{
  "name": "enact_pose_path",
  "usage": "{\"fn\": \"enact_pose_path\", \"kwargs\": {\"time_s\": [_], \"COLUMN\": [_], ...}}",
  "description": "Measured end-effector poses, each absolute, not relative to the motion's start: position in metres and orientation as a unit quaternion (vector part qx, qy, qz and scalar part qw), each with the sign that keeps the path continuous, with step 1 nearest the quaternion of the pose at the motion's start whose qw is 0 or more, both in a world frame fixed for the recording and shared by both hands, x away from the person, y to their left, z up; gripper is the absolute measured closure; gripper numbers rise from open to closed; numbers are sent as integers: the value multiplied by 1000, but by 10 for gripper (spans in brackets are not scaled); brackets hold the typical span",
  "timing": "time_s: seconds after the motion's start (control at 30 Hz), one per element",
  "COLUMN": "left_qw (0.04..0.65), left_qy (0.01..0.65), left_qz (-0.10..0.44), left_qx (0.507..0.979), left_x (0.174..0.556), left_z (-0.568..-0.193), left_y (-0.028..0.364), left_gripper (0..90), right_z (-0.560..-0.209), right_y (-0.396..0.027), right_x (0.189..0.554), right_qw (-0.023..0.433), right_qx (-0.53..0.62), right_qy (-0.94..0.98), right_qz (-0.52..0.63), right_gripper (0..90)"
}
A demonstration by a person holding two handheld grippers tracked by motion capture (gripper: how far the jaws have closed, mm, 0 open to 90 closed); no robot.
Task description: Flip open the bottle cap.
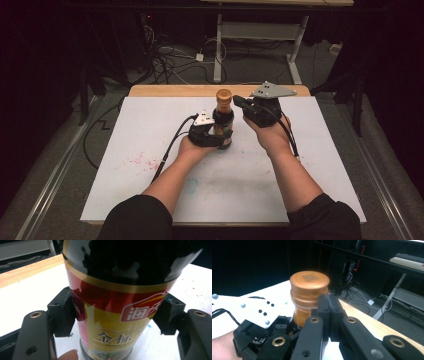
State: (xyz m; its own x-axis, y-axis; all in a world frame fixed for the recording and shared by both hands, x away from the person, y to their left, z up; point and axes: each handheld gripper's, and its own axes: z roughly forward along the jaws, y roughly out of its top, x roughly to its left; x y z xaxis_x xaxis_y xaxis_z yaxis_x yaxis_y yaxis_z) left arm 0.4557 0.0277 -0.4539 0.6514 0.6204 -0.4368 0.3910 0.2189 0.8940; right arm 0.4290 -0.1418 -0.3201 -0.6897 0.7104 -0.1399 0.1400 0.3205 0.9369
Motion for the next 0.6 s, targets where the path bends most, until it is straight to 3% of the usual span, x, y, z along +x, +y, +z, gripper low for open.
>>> {"fn": "enact_pose_path", "kwargs": {"time_s": [0.6], "left_qw": [673], "left_qy": [419], "left_qz": [92], "left_qx": [603], "left_x": [455], "left_z": [-454], "left_y": [23], "left_gripper": [285], "right_z": [-316], "right_y": [-137], "right_x": [430], "right_qw": [289], "right_qx": [271], "right_qy": [771], "right_qz": [499], "right_gripper": [900]}}
